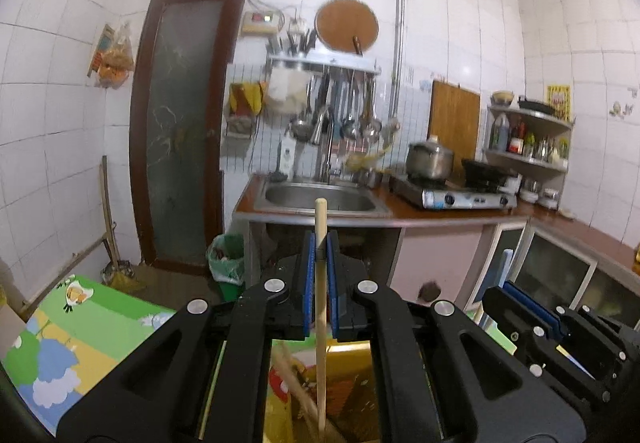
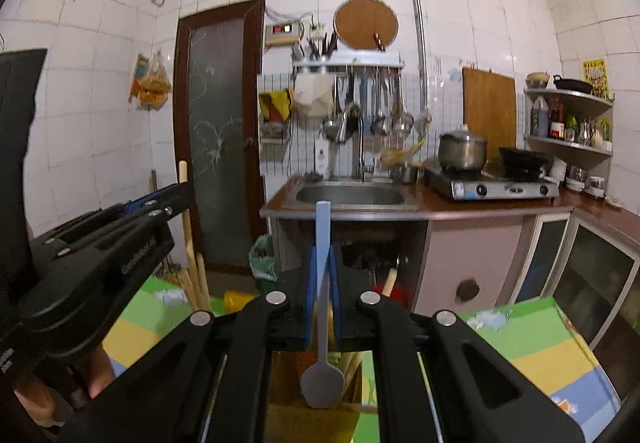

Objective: Organize utensils

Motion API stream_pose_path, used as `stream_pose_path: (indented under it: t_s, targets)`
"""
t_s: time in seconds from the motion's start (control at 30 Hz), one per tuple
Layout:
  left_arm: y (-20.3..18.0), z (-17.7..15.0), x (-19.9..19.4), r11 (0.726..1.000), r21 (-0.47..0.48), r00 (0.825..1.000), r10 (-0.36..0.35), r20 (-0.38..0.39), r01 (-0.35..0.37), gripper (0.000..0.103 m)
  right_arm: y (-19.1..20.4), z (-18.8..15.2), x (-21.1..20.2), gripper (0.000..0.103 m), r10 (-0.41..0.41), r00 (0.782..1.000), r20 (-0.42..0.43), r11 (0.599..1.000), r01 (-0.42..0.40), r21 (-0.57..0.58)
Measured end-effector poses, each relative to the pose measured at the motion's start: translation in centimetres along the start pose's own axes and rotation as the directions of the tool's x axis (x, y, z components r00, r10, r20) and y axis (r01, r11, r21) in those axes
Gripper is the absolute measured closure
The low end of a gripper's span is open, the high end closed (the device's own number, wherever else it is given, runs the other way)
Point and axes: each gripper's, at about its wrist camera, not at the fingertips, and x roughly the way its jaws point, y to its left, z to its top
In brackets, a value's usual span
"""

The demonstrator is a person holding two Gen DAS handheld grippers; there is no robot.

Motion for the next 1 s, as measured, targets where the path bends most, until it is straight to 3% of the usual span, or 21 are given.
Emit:
stream_pose_path:
  t_s: [0.13, 0.17, 0.2, 0.23, 0.27, 0.4, 0.47, 0.53, 0.67, 0.8, 1.0]
  targets:
    - [1.1, -0.9, 0.1, 1.0, -0.012, 0.998, -0.006, -0.065, 0.006, 0.098, -0.3, -0.9, 0.5, 0.094, -0.013, 0.999, -0.037, 1.0, 0.013, -0.001]
    - [1.4, -0.9, -0.5, 1.0, -0.012, 0.997, -0.006, -0.076, 0.006, 0.094, -0.4, -1.0, 0.2, 0.084, -0.022, 0.999, -0.05, 1.0, 0.021, -0.006]
    - [1.6, -1.0, -0.9, 1.0, -0.006, 0.996, 0.0, -0.086, -0.001, 0.087, -0.6, -1.0, -0.2, 0.073, -0.03, 0.998, -0.056, 1.0, 0.03, -0.008]
    - [2.0, -0.9, -1.9, 1.0, 0.005, 0.995, 0.013, -0.099, -0.013, 0.066, -0.7, -1.0, -0.7, 0.052, -0.037, 0.998, -0.057, 0.999, 0.037, -0.007]
    - [2.3, -1.0, -2.8, 1.0, 0.007, 0.995, 0.023, -0.099, -0.022, 0.048, -1.0, -1.0, -1.8, 0.049, -0.04, 0.998, -0.05, 0.999, 0.041, 0.001]
    - [3.9, -1.5, -7.3, 0.999, 0.02, 0.992, 0.039, -0.119, -0.037, 0.026, -1.9, -1.4, -5.3, 0.044, -0.053, 0.996, -0.065, 0.998, 0.054, 0.012]
    - [5.0, -2.4, -10.2, 0.999, 0.01, 0.992, 0.048, -0.12, -0.047, 0.012, -2.4, -2.3, -7.6, 0.03, -0.052, 0.995, -0.082, 0.998, 0.055, 0.034]
    - [5.4, -3.4, -12.3, 0.998, 0.012, 0.992, 0.059, -0.113, -0.058, 0.005, -2.4, -3.3, -9.3, 0.022, -0.047, 0.995, -0.09, 0.998, 0.051, 0.04]
    - [6.6, -6.9, -17.6, 0.998, 0.01, 0.992, 0.07, -0.104, -0.069, 0.005, -1.7, -6.9, -13.4, 0.009, -0.061, 0.992, -0.107, 0.997, 0.065, 0.03]
    - [7.5, -10.5, -20.9, 0.997, -0.044, 0.988, 0.065, -0.137, -0.071, 0.005, -0.5, -10.5, -16.5, 0.006, -0.066, 0.991, -0.116, 0.997, 0.068, 0.02]
    - [7.8, -15.7, -25.0, 0.994, -0.053, 0.985, 0.088, -0.148, -0.096, 0.005, 0.7, -15.1, -20.6, 0.005, -0.079, 0.992, -0.096, 0.996, 0.083, 0.038]
